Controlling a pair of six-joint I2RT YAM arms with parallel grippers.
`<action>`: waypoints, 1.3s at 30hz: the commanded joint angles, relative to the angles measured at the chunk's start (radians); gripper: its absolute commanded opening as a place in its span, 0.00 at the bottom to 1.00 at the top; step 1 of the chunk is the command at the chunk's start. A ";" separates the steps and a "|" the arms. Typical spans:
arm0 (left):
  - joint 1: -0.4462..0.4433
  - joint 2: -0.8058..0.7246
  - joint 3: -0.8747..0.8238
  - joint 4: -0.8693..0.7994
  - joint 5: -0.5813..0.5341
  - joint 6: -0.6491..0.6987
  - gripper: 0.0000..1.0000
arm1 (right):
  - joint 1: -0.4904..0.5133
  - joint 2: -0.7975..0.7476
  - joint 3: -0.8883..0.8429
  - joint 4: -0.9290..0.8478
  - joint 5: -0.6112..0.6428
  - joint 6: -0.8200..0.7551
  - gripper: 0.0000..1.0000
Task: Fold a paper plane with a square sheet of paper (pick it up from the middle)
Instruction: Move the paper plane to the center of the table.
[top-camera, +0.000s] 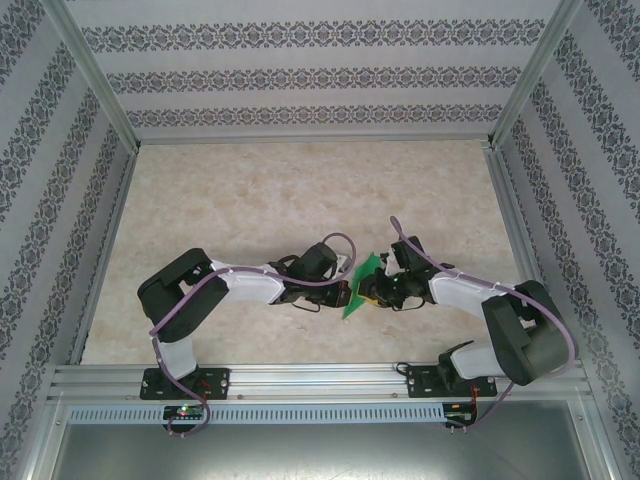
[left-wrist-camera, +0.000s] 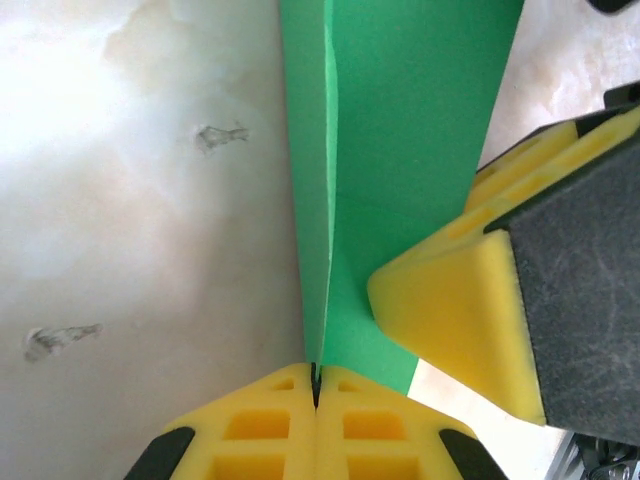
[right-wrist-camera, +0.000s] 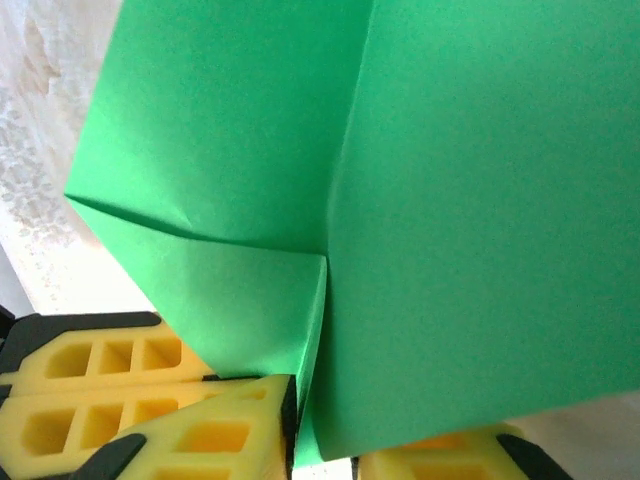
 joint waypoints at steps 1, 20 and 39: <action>0.013 -0.037 -0.014 0.088 0.038 -0.046 0.03 | 0.017 0.017 0.014 0.023 0.009 0.003 0.21; 0.045 -0.088 -0.093 0.137 0.027 -0.076 0.08 | 0.063 0.001 0.130 -0.157 0.103 -0.082 0.04; 0.169 -0.459 -0.258 -0.174 -0.056 -0.011 0.42 | 0.310 0.372 0.663 -0.633 0.407 -0.331 0.06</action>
